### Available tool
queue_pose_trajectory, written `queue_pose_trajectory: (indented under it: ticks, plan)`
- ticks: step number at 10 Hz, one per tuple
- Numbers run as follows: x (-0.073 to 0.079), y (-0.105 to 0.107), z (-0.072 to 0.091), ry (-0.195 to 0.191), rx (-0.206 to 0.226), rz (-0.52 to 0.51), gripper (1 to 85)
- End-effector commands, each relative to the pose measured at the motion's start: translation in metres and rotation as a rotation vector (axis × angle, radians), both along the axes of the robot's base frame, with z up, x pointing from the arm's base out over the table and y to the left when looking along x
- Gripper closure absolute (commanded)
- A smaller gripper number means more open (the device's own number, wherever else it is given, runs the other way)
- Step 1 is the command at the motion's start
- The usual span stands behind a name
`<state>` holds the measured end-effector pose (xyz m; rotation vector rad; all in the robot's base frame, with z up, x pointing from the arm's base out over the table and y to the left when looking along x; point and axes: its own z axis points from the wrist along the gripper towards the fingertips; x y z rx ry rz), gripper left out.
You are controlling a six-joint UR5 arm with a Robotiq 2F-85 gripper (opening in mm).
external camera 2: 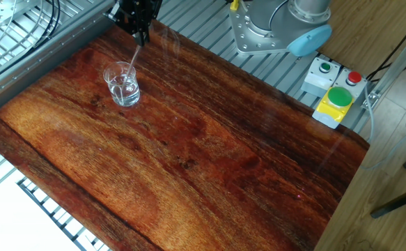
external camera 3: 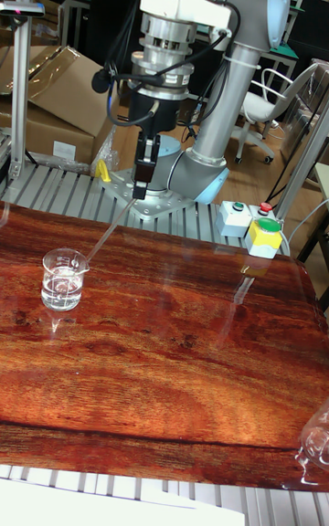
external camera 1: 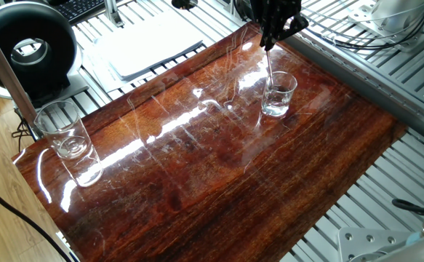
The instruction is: Stir the beaker with a glass rod
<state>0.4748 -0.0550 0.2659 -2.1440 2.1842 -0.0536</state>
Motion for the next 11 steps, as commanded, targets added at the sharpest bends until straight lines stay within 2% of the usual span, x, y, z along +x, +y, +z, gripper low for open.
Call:
queue_pose_trajectory:
  ticks: [1, 4, 9, 11]
  plan:
    - [0.005, -0.004, 0.002, -0.019, -0.005, -0.018, 84.7]
    - [0.005, -0.006, 0.001, -0.025, 0.003, -0.094, 84.7]
    - [-0.021, -0.004, -0.007, 0.059, 0.05, -0.23, 84.7]
    - [-0.019, 0.005, -0.004, 0.065, 0.068, -0.254, 84.7]
